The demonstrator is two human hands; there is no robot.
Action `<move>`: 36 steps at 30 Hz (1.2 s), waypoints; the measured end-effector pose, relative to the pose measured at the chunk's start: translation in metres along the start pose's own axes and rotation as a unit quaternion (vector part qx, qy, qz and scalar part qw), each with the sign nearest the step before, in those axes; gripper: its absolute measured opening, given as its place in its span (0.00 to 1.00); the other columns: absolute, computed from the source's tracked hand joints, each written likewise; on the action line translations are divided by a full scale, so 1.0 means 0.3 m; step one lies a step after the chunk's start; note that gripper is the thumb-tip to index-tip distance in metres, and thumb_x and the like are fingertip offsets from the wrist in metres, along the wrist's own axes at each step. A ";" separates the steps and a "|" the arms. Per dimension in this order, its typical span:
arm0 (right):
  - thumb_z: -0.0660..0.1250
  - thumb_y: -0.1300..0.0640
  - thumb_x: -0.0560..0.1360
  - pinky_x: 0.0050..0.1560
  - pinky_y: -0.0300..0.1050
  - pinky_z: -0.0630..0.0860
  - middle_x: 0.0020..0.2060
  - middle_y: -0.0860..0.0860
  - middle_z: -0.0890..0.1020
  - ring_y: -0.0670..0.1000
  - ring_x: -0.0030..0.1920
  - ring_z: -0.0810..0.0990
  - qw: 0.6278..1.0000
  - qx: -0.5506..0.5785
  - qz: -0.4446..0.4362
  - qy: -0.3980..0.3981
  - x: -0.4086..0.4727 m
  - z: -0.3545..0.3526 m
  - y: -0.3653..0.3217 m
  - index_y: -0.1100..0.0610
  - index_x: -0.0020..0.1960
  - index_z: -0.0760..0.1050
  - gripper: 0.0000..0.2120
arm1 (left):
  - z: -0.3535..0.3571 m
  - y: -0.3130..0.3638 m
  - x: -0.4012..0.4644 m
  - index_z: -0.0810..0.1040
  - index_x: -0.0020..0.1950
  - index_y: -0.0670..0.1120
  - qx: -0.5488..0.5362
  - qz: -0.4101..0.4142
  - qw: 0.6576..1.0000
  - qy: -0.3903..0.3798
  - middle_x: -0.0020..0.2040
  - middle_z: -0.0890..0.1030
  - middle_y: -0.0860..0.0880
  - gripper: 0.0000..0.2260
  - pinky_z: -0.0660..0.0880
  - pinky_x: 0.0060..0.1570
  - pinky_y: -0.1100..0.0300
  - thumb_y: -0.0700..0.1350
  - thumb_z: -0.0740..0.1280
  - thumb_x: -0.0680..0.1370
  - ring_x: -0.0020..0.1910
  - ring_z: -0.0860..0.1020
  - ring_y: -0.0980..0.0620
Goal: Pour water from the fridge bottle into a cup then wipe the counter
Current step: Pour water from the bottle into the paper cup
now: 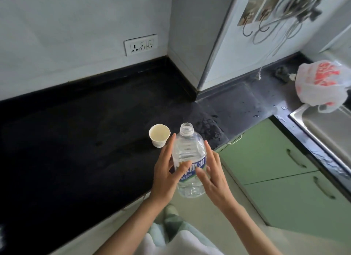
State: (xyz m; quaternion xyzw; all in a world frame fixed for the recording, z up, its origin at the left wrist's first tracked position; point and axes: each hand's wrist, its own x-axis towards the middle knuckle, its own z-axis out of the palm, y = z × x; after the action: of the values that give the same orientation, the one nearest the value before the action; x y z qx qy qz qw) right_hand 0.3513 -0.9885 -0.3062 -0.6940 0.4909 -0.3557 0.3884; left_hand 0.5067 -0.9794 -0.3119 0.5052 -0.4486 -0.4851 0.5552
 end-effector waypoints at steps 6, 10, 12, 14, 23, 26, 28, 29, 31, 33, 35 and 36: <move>0.56 0.36 0.77 0.67 0.58 0.69 0.70 0.35 0.64 0.43 0.72 0.64 1.000 -0.020 0.017 0.004 0.003 -0.023 0.001 0.35 0.75 0.50 0.29 | 0.052 0.004 -0.005 0.64 0.73 0.60 -0.002 -0.020 0.999 0.027 0.71 0.72 0.54 0.29 0.71 0.65 0.51 0.55 0.69 0.73 0.69 0.71 0.55; 0.56 0.35 0.77 0.70 0.58 0.66 0.73 0.39 0.64 0.44 0.72 0.65 0.997 -0.007 0.072 -0.029 0.013 -0.003 0.012 0.34 0.74 0.50 0.29 | 0.040 -0.020 -0.009 0.64 0.73 0.59 0.015 -0.038 0.998 0.046 0.71 0.72 0.55 0.28 0.69 0.68 0.46 0.58 0.67 0.74 0.70 0.70 0.55; 0.55 0.36 0.77 0.70 0.53 0.67 0.70 0.34 0.65 0.40 0.70 0.65 0.995 -0.016 0.091 -0.045 0.020 0.010 0.010 0.36 0.75 0.51 0.29 | 0.029 -0.034 -0.014 0.63 0.74 0.60 0.023 -0.051 0.997 0.049 0.71 0.71 0.56 0.28 0.69 0.68 0.46 0.59 0.66 0.75 0.70 0.70 0.56; 0.55 0.38 0.78 0.68 0.44 0.67 0.66 0.29 0.65 0.33 0.67 0.65 0.992 -0.027 0.104 -0.061 0.027 0.024 0.010 0.36 0.75 0.50 0.28 | 0.018 -0.045 -0.022 0.62 0.74 0.61 0.027 -0.060 0.996 0.054 0.71 0.71 0.57 0.28 0.69 0.68 0.47 0.58 0.64 0.75 0.69 0.71 0.56; 0.55 0.40 0.79 0.61 0.38 0.68 0.62 0.38 0.72 0.30 0.60 0.70 0.981 -0.054 0.151 -0.110 0.062 0.079 0.003 0.33 0.74 0.50 0.26 | -0.024 -0.077 -0.037 0.63 0.73 0.64 0.014 -0.102 0.990 0.099 0.65 0.76 0.61 0.24 0.72 0.56 0.70 0.56 0.64 0.77 0.63 0.75 0.62; 0.55 0.39 0.78 0.64 0.41 0.68 0.65 0.39 0.72 0.37 0.63 0.71 0.980 -0.047 0.157 -0.112 0.065 0.089 0.002 0.32 0.73 0.51 0.25 | -0.032 -0.082 -0.039 0.63 0.73 0.63 0.016 -0.111 0.988 0.104 0.66 0.75 0.61 0.24 0.72 0.55 0.71 0.53 0.64 0.79 0.62 0.75 0.63; 0.56 0.38 0.77 0.65 0.40 0.67 0.66 0.37 0.71 0.35 0.63 0.70 0.980 -0.041 0.161 -0.112 0.068 0.095 -0.003 0.31 0.73 0.52 0.26 | -0.034 -0.082 -0.040 0.63 0.73 0.62 0.013 -0.119 0.987 0.109 0.64 0.76 0.63 0.23 0.72 0.53 0.72 0.52 0.64 0.79 0.61 0.76 0.64; 0.56 0.38 0.77 0.65 0.40 0.67 0.66 0.37 0.71 0.35 0.63 0.70 0.979 -0.038 0.165 -0.111 0.068 0.096 -0.005 0.31 0.72 0.52 0.26 | -0.034 -0.082 -0.039 0.64 0.73 0.62 0.013 -0.123 0.986 0.112 0.63 0.76 0.65 0.23 0.72 0.53 0.73 0.51 0.64 0.79 0.61 0.76 0.65; 0.56 0.38 0.77 0.66 0.42 0.68 0.66 0.40 0.73 0.38 0.64 0.71 0.978 -0.037 0.173 -0.111 0.069 0.100 -0.004 0.30 0.72 0.53 0.25 | -0.034 -0.084 -0.038 0.64 0.73 0.63 0.021 -0.131 0.984 0.116 0.59 0.76 0.70 0.23 0.72 0.52 0.73 0.51 0.64 0.79 0.59 0.76 0.67; 0.56 0.37 0.76 0.66 0.44 0.69 0.66 0.42 0.74 0.41 0.65 0.72 0.976 -0.039 0.180 -0.113 0.069 0.100 -0.005 0.29 0.71 0.53 0.25 | -0.033 -0.085 -0.038 0.64 0.73 0.63 0.026 -0.139 0.983 0.116 0.57 0.76 0.72 0.23 0.72 0.52 0.72 0.52 0.64 0.79 0.57 0.77 0.68; 0.56 0.37 0.77 0.65 0.43 0.69 0.65 0.41 0.74 0.41 0.64 0.73 0.975 -0.042 0.186 -0.115 0.071 0.100 -0.013 0.29 0.71 0.53 0.24 | -0.033 -0.084 -0.037 0.64 0.73 0.64 0.026 -0.148 0.982 0.115 0.58 0.76 0.70 0.23 0.73 0.51 0.73 0.52 0.64 0.79 0.57 0.76 0.69; 0.56 0.38 0.77 0.64 0.42 0.69 0.65 0.41 0.75 0.41 0.63 0.73 0.974 -0.043 0.188 -0.117 0.073 0.100 -0.017 0.29 0.71 0.53 0.24 | -0.033 -0.084 -0.037 0.64 0.72 0.64 0.027 -0.152 0.981 0.115 0.59 0.76 0.69 0.22 0.72 0.50 0.73 0.53 0.64 0.79 0.56 0.76 0.69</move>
State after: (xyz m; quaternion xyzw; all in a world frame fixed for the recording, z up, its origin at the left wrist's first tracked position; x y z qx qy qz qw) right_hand 0.3854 -1.0025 -0.3125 -0.6423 0.5787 -0.1713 0.4725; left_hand 0.5130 -0.9675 -0.3381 0.6347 -0.3132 -0.4900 0.5089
